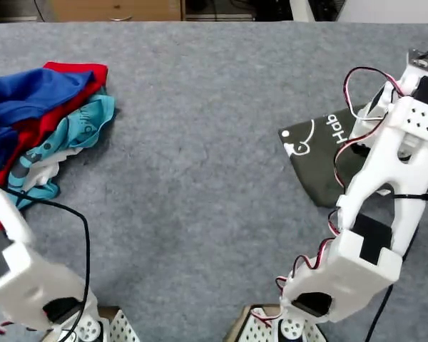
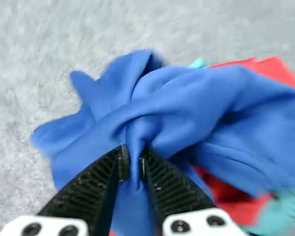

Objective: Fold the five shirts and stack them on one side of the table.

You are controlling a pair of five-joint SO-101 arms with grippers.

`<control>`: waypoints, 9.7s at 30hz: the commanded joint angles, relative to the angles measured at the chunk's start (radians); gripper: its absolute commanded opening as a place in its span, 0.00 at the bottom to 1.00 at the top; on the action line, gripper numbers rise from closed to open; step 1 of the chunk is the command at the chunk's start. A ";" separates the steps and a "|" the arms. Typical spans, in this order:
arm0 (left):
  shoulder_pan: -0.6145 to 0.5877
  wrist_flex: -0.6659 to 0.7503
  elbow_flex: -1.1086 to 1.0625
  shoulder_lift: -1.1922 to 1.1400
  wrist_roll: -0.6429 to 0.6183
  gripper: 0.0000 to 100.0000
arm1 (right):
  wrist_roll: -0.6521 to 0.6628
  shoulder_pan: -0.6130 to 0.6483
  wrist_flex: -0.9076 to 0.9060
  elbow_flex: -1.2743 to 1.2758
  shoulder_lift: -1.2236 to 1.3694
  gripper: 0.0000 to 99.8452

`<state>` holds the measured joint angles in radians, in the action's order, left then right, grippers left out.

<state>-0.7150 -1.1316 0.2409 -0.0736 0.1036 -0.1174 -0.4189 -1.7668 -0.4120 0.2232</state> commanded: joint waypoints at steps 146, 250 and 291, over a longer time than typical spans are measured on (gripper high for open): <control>-0.097 0.118 -1.373 1.371 -0.008 0.25 | 0.279 1.164 0.265 0.654 -0.016 0.00; 0.848 0.094 -0.468 0.005 -0.014 0.02 | 0.132 0.263 1.723 0.865 -0.016 0.00; 0.683 -0.629 0.893 -0.444 -0.144 0.24 | 0.241 0.308 1.757 0.825 0.088 0.00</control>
<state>-0.1534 -1.5382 0.9927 -0.5294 -0.2064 0.1158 -0.1289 -0.0284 0.4626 0.3153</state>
